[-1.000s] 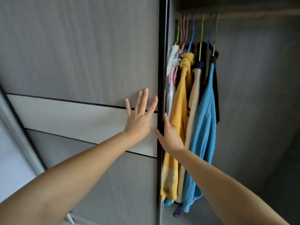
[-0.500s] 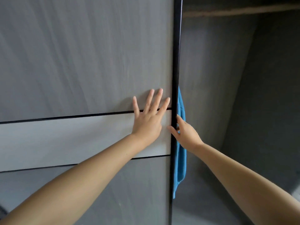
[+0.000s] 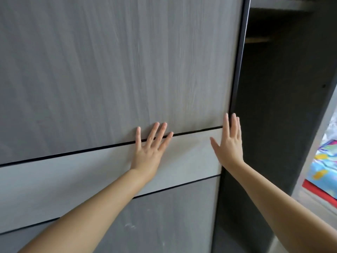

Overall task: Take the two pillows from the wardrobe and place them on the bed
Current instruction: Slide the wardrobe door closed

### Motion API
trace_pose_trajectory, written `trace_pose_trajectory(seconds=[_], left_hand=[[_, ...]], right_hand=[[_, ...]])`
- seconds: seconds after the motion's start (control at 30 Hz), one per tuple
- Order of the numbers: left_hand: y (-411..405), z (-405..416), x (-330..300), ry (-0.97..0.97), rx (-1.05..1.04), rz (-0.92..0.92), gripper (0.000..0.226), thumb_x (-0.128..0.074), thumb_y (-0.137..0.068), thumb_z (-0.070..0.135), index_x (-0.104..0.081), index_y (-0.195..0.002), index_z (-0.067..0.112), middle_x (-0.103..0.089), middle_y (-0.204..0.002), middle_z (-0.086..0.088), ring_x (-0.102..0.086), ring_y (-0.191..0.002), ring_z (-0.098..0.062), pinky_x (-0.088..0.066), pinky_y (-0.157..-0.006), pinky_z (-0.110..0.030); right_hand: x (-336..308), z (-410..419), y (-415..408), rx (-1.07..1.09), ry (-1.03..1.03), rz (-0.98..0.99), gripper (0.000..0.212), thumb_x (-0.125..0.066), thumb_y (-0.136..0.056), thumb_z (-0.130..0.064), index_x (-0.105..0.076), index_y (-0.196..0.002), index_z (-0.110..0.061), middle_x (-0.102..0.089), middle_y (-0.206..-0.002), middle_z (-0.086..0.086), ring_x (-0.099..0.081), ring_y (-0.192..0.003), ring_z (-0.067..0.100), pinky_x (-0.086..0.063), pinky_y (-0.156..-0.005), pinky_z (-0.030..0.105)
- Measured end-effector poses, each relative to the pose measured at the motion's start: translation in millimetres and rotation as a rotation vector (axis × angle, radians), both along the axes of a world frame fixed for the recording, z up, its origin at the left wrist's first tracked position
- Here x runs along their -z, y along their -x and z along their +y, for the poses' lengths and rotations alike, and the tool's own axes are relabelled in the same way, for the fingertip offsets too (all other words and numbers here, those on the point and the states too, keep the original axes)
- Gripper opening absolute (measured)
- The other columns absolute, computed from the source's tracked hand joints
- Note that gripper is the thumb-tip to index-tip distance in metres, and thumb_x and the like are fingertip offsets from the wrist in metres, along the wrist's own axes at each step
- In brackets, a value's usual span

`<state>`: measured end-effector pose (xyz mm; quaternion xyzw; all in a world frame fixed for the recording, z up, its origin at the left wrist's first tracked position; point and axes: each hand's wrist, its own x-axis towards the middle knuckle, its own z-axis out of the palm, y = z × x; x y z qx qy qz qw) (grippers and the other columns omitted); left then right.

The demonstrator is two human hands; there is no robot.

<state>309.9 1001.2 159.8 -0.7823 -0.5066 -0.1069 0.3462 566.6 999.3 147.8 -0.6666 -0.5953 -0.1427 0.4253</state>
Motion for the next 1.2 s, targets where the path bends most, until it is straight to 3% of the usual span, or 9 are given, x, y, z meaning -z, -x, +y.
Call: trace_pose_trajectory(seconds=[0.1,0.23,0.4,0.47,0.67,1.0,1.2], left_hand=[[-37.9,9.9,3.3,0.023,0.003,0.024,0.125,-0.069,-0.076,0.035,0.040,-0.134,0.021,0.052,-0.138,-0.007,0.041,-0.131,-0.025,0.025,-0.099,-0.066],[-85.9,22.9,6.1,0.002,0.047,0.015,0.132,-0.074,-0.069,0.043,0.037,-0.137,0.023,0.047,-0.143,-0.004,0.036,-0.135,-0.024,0.024,-0.100,-0.064],[-145.8,37.5,8.6,-0.106,0.085,0.045,0.136,-0.083,-0.034,0.061,-0.017,-0.147,0.023,-0.009,-0.155,-0.001,-0.011,-0.145,-0.023,-0.012,-0.109,-0.063],[-168.9,46.2,11.7,-0.126,0.105,0.057,0.137,-0.082,-0.032,0.063,-0.020,-0.147,0.022,-0.015,-0.154,0.000,-0.015,-0.145,-0.023,-0.011,-0.111,-0.061],[-234.4,57.5,14.5,-0.166,0.081,0.066,0.136,-0.078,-0.039,0.067,-0.013,-0.148,0.019,-0.010,-0.156,-0.002,-0.009,-0.144,-0.023,0.002,-0.113,-0.059],[-322.2,65.8,14.2,-0.204,0.076,0.059,0.136,-0.076,-0.041,0.069,-0.010,-0.148,0.019,-0.007,-0.156,0.000,-0.008,-0.145,-0.020,-0.002,-0.112,-0.055],[-354.7,74.1,16.7,-0.189,0.111,0.035,0.136,-0.079,-0.041,0.065,-0.009,-0.149,0.019,-0.003,-0.158,0.001,-0.007,-0.145,-0.021,0.003,-0.113,-0.058]], right_hand=[[-6.6,6.0,-7.0,-0.121,0.057,-0.249,0.091,-0.058,-0.092,-0.041,0.011,-0.150,-0.029,0.018,-0.160,0.003,0.013,-0.149,0.028,-0.004,-0.120,0.047],[-3.7,19.0,-47.2,-0.132,0.147,-0.242,0.093,-0.057,-0.093,-0.042,0.020,-0.144,-0.035,0.034,-0.152,-0.005,0.025,-0.145,0.021,-0.006,-0.123,0.047],[-0.9,32.4,-114.1,-0.135,0.154,-0.257,0.094,-0.057,-0.093,-0.042,0.022,-0.143,-0.036,0.036,-0.152,-0.006,0.028,-0.144,0.023,0.003,-0.118,0.044],[0.0,37.2,-139.6,-0.138,0.154,-0.263,0.093,-0.056,-0.093,-0.041,0.021,-0.144,-0.036,0.037,-0.152,-0.007,0.029,-0.143,0.022,0.005,-0.117,0.042],[0.9,46.4,-206.2,-0.141,0.144,-0.272,0.090,-0.055,-0.094,-0.043,0.017,-0.146,-0.033,0.032,-0.153,-0.004,0.028,-0.143,0.024,0.004,-0.116,0.044],[-0.4,53.8,-294.0,-0.174,0.145,-0.264,0.089,-0.056,-0.094,-0.040,0.016,-0.146,-0.034,0.032,-0.153,-0.005,0.026,-0.143,0.025,-0.007,-0.119,0.057],[0.0,57.4,-323.8,-0.149,0.142,-0.248,0.089,-0.057,-0.093,-0.041,0.016,-0.145,-0.035,0.031,-0.153,-0.005,0.024,-0.144,0.026,-0.013,-0.118,0.058]])
